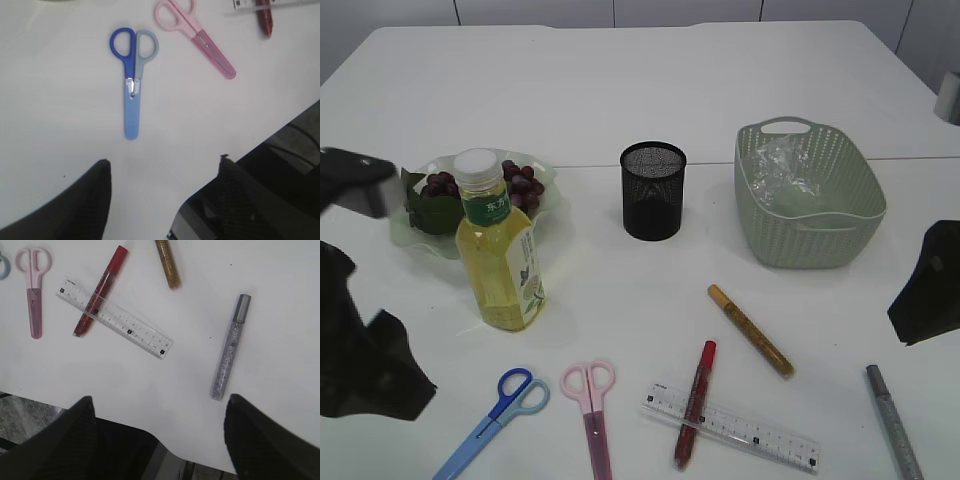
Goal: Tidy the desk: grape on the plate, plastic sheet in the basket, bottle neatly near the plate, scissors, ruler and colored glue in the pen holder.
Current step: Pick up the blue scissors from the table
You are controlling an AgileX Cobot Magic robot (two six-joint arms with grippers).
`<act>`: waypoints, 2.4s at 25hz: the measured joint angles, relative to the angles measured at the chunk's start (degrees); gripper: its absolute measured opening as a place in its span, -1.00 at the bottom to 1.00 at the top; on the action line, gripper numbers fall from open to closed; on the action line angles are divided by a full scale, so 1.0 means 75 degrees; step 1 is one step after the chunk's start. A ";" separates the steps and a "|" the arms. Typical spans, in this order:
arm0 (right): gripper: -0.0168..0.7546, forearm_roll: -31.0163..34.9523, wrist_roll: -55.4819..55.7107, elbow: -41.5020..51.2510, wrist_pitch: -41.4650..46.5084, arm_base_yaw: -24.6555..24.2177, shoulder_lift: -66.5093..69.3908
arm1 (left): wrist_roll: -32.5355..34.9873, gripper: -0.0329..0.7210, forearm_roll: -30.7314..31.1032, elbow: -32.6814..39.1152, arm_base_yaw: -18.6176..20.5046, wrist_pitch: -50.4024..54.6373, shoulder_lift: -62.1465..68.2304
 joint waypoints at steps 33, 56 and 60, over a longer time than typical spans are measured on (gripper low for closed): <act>0.56 -0.0032 -0.0030 0.0000 0.0030 0.0000 0.0000 | -0.0492 0.38 0.1120 -0.0061 -0.0920 -0.3177 0.4515; 0.56 -0.0137 -0.0071 0.0000 0.0030 0.0000 0.0000 | -0.0492 -0.47 0.1619 -0.0208 -0.0920 -0.3210 0.4867; 0.56 -0.0137 -0.0089 0.0000 0.0030 0.0000 0.0000 | -0.0492 -0.47 0.1649 -0.0208 -0.0920 -0.3210 0.4867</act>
